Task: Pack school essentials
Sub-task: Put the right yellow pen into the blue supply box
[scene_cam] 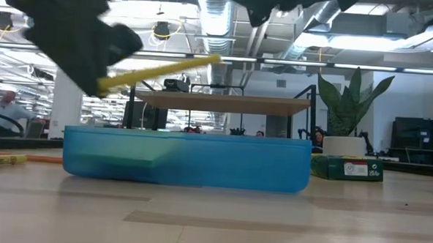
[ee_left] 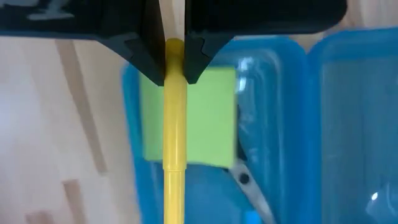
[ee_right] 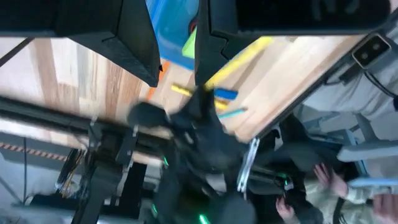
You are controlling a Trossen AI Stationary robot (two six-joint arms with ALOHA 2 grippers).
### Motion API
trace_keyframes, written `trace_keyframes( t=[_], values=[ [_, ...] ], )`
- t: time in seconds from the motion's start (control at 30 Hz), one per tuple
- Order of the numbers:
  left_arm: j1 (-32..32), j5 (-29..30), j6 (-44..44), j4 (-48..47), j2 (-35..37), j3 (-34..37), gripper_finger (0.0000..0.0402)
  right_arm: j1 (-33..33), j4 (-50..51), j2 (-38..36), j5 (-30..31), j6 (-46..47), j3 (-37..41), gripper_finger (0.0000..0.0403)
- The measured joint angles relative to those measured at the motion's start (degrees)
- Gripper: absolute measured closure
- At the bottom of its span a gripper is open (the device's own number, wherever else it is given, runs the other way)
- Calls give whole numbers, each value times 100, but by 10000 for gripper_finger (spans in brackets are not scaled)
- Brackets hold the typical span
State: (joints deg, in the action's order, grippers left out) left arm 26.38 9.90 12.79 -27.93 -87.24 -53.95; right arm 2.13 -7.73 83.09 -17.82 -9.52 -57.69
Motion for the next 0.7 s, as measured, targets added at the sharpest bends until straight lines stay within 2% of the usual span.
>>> trace_keyframes(
  t=[0.2, 0.4, 0.57, 0.7],
  values=[
    [-682, -511, -572, 189, -305, -132, 401, -2, 136, -160, 2, 0, -15, 283],
    [-1058, -608, -1170, -204, -782, -612, 401, 4, 286, -213, 2, -2, 0, 283],
    [-1303, -627, -1258, -394, -1062, -767, 401, 4, 309, -213, 2, -4, 0, 283],
    [-1391, -618, -1261, -414, -1151, -776, 378, 4, 330, -213, 2, -2, 0, 283]
  ],
)
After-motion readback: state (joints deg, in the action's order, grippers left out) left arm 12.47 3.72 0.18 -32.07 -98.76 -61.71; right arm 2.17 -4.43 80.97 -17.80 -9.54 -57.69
